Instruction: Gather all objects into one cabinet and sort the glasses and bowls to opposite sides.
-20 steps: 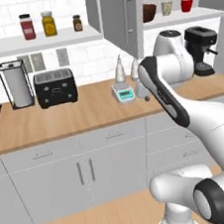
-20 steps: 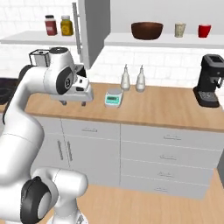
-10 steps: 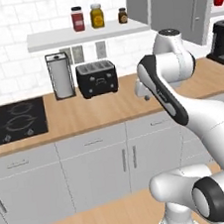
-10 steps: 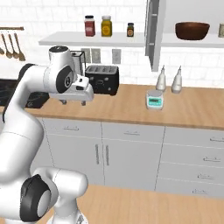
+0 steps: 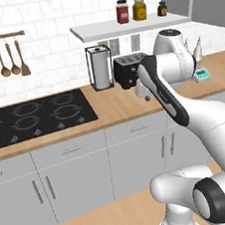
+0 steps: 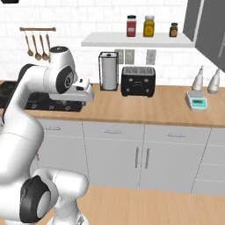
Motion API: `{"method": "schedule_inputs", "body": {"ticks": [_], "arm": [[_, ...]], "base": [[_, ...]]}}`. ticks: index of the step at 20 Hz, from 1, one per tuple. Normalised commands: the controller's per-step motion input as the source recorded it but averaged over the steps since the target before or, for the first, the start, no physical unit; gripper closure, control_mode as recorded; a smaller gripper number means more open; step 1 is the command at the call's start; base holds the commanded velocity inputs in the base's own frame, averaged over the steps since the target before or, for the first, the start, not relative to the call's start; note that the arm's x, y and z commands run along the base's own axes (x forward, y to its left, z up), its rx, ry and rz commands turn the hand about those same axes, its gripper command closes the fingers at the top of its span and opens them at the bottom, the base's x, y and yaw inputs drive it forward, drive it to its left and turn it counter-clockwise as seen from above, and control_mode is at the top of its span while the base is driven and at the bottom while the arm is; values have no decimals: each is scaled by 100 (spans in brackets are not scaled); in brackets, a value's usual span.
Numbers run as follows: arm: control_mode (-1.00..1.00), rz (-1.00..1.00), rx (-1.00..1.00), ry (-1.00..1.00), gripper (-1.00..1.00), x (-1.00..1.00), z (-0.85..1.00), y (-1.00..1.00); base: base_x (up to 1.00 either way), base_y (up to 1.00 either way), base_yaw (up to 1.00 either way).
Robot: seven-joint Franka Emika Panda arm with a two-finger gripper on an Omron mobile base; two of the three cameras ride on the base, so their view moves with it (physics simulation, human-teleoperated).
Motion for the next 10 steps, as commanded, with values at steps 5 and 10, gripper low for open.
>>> {"method": "schedule_inputs", "body": {"ticks": [5, 10], "arm": [[100, 0, 0, 0, -100, 0, 0, 0], [100, 0, 0, 0, -100, 0, 0, 0]], "base": [[0, 100, -11], [0, 100, -12]]}}
